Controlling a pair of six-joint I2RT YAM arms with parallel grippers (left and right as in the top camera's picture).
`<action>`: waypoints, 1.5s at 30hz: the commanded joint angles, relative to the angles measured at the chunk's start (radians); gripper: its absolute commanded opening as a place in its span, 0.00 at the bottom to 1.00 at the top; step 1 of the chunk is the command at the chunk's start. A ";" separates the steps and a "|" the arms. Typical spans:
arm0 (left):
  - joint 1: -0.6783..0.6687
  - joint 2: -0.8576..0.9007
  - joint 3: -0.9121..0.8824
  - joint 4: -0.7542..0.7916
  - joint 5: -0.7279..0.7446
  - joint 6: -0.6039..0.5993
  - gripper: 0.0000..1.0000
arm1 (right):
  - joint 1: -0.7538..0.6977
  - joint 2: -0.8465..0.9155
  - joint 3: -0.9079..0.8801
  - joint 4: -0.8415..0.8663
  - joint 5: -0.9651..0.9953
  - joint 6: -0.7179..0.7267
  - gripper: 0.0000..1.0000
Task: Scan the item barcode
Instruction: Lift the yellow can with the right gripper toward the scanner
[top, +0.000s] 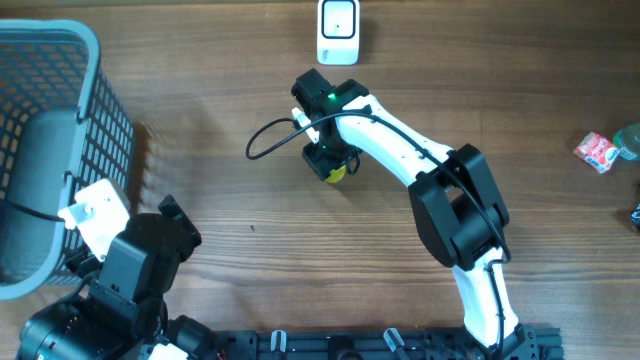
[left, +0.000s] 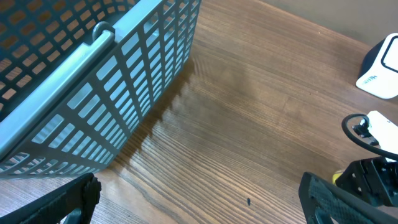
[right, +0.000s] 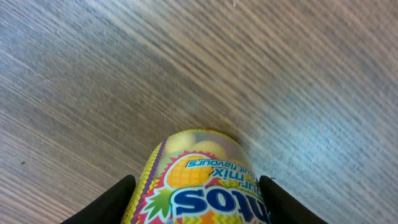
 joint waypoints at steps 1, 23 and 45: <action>0.006 -0.002 -0.006 -0.001 -0.003 -0.003 1.00 | 0.000 0.070 -0.026 -0.056 -0.002 0.068 0.44; 0.006 -0.002 -0.006 -0.001 -0.002 -0.003 1.00 | -0.010 0.070 0.056 -0.368 -0.468 0.449 0.41; 0.006 -0.002 -0.006 -0.001 -0.002 -0.003 1.00 | -0.090 0.070 0.059 -0.497 -0.579 0.441 0.41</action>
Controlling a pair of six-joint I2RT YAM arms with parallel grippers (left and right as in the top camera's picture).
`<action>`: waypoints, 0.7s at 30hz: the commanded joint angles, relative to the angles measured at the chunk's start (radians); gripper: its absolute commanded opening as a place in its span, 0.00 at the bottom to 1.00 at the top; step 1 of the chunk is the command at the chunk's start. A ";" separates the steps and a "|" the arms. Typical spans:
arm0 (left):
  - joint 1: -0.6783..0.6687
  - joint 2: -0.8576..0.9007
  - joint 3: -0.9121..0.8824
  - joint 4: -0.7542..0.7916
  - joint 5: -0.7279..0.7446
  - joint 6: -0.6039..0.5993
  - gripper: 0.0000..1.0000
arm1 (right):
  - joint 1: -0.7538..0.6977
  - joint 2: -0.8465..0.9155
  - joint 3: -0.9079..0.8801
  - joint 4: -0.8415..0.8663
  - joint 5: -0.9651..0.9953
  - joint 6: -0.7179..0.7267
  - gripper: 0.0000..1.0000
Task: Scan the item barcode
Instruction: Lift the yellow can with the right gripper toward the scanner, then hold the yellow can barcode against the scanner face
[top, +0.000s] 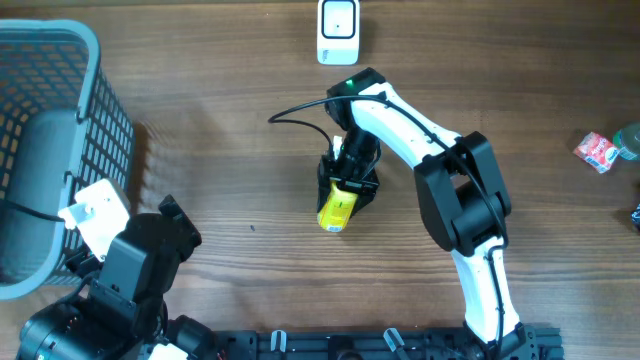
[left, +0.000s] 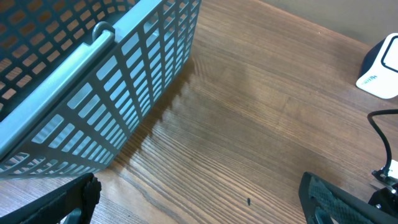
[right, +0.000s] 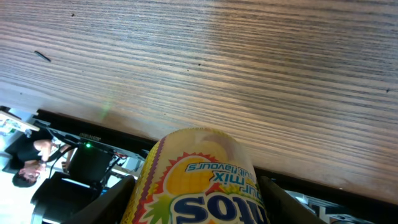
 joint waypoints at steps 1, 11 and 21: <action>0.006 -0.002 -0.006 -0.001 -0.003 -0.003 1.00 | 0.001 0.016 0.022 -0.014 -0.032 0.002 0.41; 0.006 -0.002 -0.006 -0.001 0.019 -0.003 1.00 | 0.001 0.016 0.022 0.294 0.077 -0.022 0.41; 0.006 -0.002 -0.006 -0.001 0.019 -0.003 1.00 | -0.051 0.016 0.168 0.584 0.328 -0.059 0.39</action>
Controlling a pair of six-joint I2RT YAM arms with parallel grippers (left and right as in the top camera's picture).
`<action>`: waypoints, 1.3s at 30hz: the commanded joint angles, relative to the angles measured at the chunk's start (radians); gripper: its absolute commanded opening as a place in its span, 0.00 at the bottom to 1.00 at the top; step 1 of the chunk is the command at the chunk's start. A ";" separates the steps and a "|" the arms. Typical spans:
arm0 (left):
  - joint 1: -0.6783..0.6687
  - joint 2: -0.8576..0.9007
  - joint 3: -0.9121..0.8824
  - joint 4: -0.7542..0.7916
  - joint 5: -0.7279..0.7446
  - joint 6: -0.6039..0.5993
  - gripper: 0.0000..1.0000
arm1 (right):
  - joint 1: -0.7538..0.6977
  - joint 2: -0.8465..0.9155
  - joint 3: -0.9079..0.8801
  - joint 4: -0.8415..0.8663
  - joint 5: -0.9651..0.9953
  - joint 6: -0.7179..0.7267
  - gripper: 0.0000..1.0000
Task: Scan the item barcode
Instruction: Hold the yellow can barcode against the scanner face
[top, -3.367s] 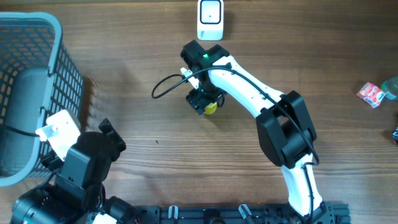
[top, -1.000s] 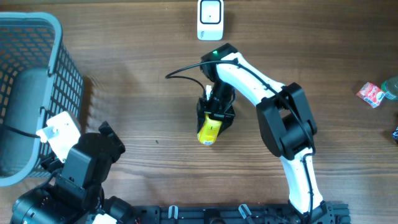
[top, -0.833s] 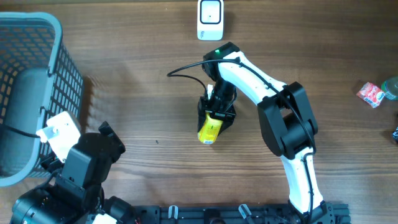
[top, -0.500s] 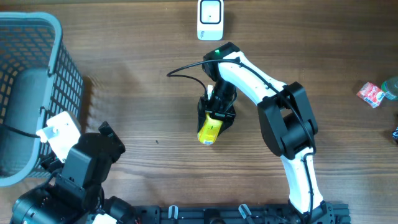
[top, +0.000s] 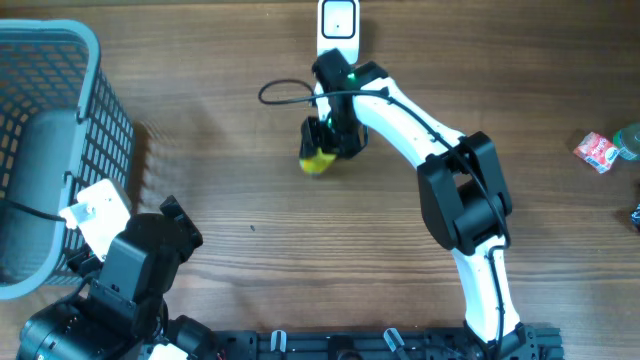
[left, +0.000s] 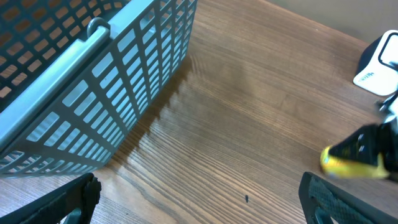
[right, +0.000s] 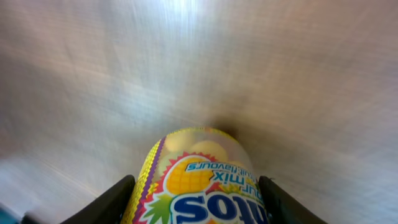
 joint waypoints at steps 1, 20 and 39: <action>0.006 -0.002 -0.006 0.000 0.005 -0.003 1.00 | -0.040 0.015 0.117 0.070 0.128 -0.062 0.39; 0.006 -0.002 -0.006 -0.001 -0.011 -0.025 1.00 | -0.087 0.024 0.132 0.766 0.496 -0.295 0.40; 0.006 -0.002 -0.006 -0.005 -0.082 -0.018 1.00 | -0.113 0.156 0.132 1.069 0.563 -0.375 0.44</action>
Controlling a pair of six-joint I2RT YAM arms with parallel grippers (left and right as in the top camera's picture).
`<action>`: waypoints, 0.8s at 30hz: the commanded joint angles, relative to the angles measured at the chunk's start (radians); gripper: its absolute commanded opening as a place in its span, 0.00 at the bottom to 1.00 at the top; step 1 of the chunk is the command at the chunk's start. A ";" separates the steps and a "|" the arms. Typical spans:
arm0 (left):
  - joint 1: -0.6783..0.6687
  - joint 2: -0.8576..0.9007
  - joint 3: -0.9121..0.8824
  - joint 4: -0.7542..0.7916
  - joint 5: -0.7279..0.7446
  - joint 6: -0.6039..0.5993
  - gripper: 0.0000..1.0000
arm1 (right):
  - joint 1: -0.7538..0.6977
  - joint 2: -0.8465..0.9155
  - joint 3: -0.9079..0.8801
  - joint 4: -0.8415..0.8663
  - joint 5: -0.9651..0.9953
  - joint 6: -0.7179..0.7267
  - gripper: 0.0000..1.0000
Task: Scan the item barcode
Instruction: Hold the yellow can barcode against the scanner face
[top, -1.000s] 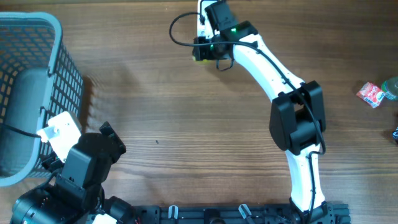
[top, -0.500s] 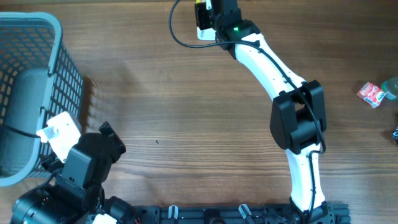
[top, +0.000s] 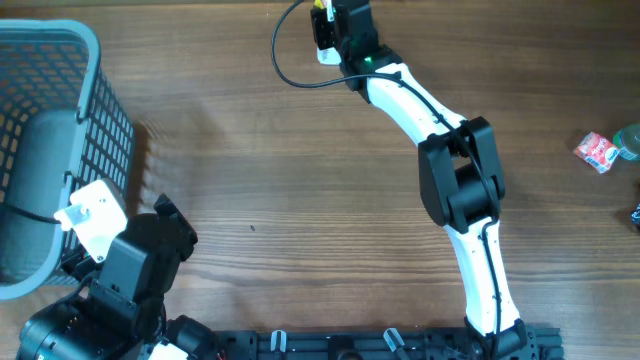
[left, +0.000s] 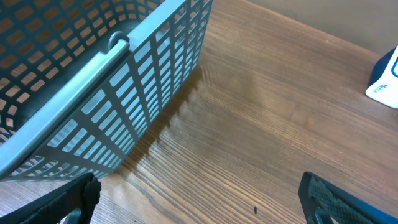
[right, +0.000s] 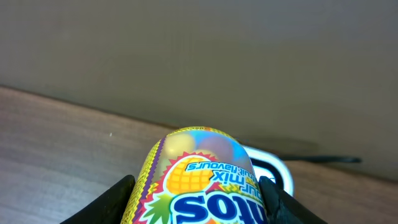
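Note:
A yellow Mentos fruit-mix bottle (right: 202, 165) fills the bottom of the right wrist view, and my right gripper (right: 199, 202) is shut on it, one dark finger on each side. Just behind the bottle shows the white barcode scanner (right: 277, 169). In the overhead view the right gripper (top: 340, 22) reaches to the table's far edge and covers most of the scanner (top: 323, 52); only a yellow sliver of the bottle (top: 318, 5) shows. My left gripper (left: 199, 208) hangs open over bare wood near the front left, holding nothing.
A blue-grey mesh basket (top: 45, 120) stands at the left, close to the left arm. The right arm's black cable (top: 285, 65) loops over the table near the scanner. A red packet (top: 597, 150) and other small items lie at the right edge.
My right gripper, still shut on the bottle, has moved from just in front of the scanner to the table's far edge, right over the scanner. The left wrist view has shifted slightly.
First my right gripper held the bottle low over the middle of the table. Then it held the bottle a little nearer the front, lying lengthwise. Then it was close in front of the scanner, and now over it. The left gripper stayed open beside the basket.

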 joint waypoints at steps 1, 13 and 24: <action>0.006 -0.002 -0.006 0.000 -0.025 -0.010 1.00 | -0.027 0.006 0.012 0.026 0.024 -0.016 0.44; 0.006 -0.002 -0.006 0.000 -0.026 -0.010 1.00 | -0.056 0.021 0.012 0.048 -0.056 -0.010 0.44; 0.006 -0.002 -0.006 0.000 -0.043 -0.010 1.00 | -0.051 0.058 0.012 0.129 -0.056 -0.011 0.44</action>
